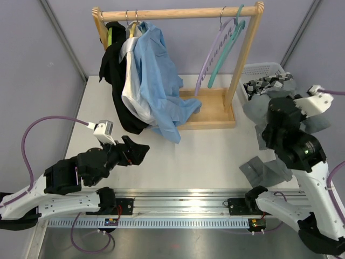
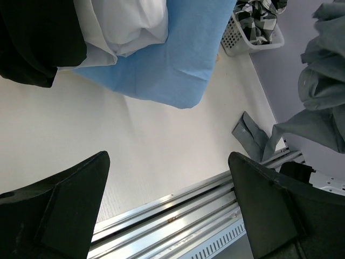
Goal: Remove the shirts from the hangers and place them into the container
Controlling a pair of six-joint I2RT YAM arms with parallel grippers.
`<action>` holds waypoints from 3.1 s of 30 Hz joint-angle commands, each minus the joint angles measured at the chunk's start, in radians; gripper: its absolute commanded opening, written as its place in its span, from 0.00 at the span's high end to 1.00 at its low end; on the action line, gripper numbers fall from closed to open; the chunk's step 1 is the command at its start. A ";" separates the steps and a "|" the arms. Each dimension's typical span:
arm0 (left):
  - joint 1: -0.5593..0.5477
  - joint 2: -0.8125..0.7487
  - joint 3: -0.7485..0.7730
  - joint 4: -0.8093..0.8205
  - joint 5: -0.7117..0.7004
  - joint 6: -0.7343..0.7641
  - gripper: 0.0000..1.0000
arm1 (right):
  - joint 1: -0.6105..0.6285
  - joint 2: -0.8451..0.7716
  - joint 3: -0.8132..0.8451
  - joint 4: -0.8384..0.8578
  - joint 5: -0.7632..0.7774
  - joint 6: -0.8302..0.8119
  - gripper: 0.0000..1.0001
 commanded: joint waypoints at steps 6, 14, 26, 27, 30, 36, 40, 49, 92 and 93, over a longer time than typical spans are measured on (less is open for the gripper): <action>-0.004 -0.004 0.053 0.055 0.002 0.030 0.04 | -0.653 0.353 0.399 0.206 -0.679 -0.232 1.00; -0.003 -0.051 0.038 0.028 -0.027 0.026 0.03 | -0.722 0.746 0.816 0.251 -0.919 -0.263 1.00; -0.003 -0.031 0.040 0.008 -0.085 0.022 0.01 | -0.723 0.939 1.074 0.819 -0.993 -0.401 1.00; -0.003 -0.031 0.040 0.008 -0.088 0.020 0.01 | -0.723 0.964 1.123 0.867 -1.010 -0.410 1.00; -0.003 -0.021 0.040 0.010 -0.096 0.017 0.01 | -0.729 1.077 1.291 0.905 -1.051 -0.409 1.00; -0.003 -0.004 0.040 0.001 -0.113 -0.003 0.01 | -0.729 1.177 1.355 1.128 -1.056 -0.378 1.00; -0.003 0.005 0.044 0.005 -0.127 0.010 0.01 | -0.731 1.225 1.354 1.255 -1.056 -0.392 1.00; -0.001 0.067 0.064 0.039 -0.136 0.039 0.01 | -0.772 1.343 1.273 1.318 -1.033 -0.260 1.00; 0.011 -0.059 -0.078 0.107 -0.050 -0.006 0.01 | -0.789 1.239 0.834 0.223 -1.031 -0.152 0.09; 0.011 -0.062 -0.078 0.108 -0.050 -0.006 0.01 | -0.789 1.196 0.771 0.261 -1.046 -0.163 0.05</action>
